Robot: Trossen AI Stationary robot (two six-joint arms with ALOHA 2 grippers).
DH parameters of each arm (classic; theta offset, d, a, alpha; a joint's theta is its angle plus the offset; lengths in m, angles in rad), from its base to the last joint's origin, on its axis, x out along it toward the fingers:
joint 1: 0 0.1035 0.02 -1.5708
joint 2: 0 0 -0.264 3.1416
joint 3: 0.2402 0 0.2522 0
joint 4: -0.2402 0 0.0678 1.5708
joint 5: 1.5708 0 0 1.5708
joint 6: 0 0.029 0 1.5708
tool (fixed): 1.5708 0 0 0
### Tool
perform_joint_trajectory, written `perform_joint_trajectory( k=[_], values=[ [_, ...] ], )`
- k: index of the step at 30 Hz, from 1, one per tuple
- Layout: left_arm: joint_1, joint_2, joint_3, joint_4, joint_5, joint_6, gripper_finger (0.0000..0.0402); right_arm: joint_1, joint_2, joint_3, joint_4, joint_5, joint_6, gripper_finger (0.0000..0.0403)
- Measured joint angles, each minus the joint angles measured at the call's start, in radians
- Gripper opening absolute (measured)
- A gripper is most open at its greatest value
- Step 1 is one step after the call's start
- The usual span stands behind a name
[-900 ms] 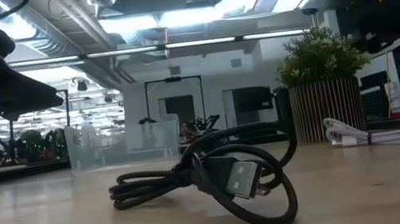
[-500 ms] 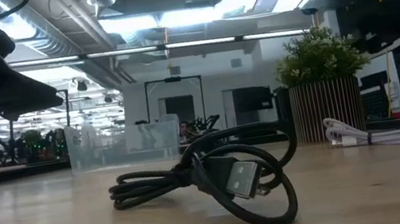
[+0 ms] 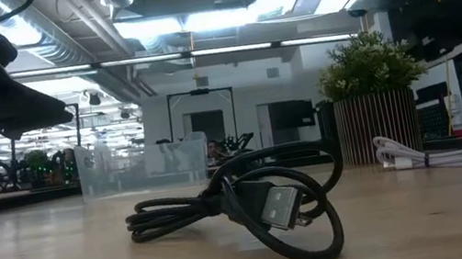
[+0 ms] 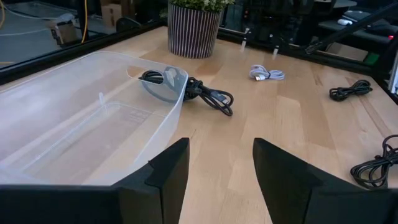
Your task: Pick and place USB-C Cables
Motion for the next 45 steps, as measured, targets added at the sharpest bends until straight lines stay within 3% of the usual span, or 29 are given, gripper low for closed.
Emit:
perform_joint_trajectory(
  k=[4, 8, 12, 16, 20, 24, 27, 31, 35, 39, 42, 45],
  values=[
    [0.000, 0.000, 0.000, -0.001, -0.016, 0.012, 0.0172, 0.000, 0.000, 0.000, 0.000, 0.008, -0.297, 0.0106],
    [0.002, 0.000, 0.000, -0.001, -0.064, 0.096, 0.0172, 0.000, 0.000, 0.000, 0.000, 0.010, -0.403, 0.0106],
    [0.003, 0.000, 0.000, 0.009, -0.056, 0.124, 0.0172, 0.000, 0.000, 0.000, 0.056, -0.029, -0.391, 0.0106],
    [0.009, 0.000, 0.000, 0.157, -0.081, 0.055, 0.0172, 0.000, -0.001, 0.000, 0.234, -0.197, -0.230, 0.0106],
    [0.038, -0.001, 0.000, 0.303, -0.140, 0.023, 0.0172, 0.000, -0.001, 0.000, 0.340, -0.452, -0.050, 0.0106],
    [0.081, 0.000, 0.000, 0.405, -0.150, 0.000, 0.0172, 0.000, 0.000, 0.000, 0.360, -0.551, -0.037, 0.0106],
    [0.119, 0.000, 0.000, 0.475, -0.159, -0.007, 0.0172, 0.000, 0.000, 0.000, 0.358, -0.554, -0.057, 0.0106],
    [0.170, 0.000, 0.000, 0.498, -0.204, -0.039, 0.0172, 0.000, 0.005, -0.001, 0.387, -0.473, -0.034, 0.0106],
    [0.233, 0.000, 0.000, 0.496, -0.243, -0.168, 0.0172, 0.000, 0.032, 0.000, 0.664, -0.308, -0.117, 0.0106],
    [0.310, 0.018, 0.000, 0.509, -0.208, -0.169, 0.0172, 0.000, 0.095, 0.012, 0.949, -0.294, -0.218, 0.0106],
    [0.376, 0.039, 0.000, 0.554, -0.211, -0.189, 0.0172, 0.000, 0.173, 0.104, 0.942, -0.305, -0.305, 0.0106],
    [0.441, 0.056, 0.001, 0.556, -0.297, -0.279, 0.0172, 0.000, 0.309, 0.254, 0.802, -0.284, -0.347, 0.0106]
  ],
)
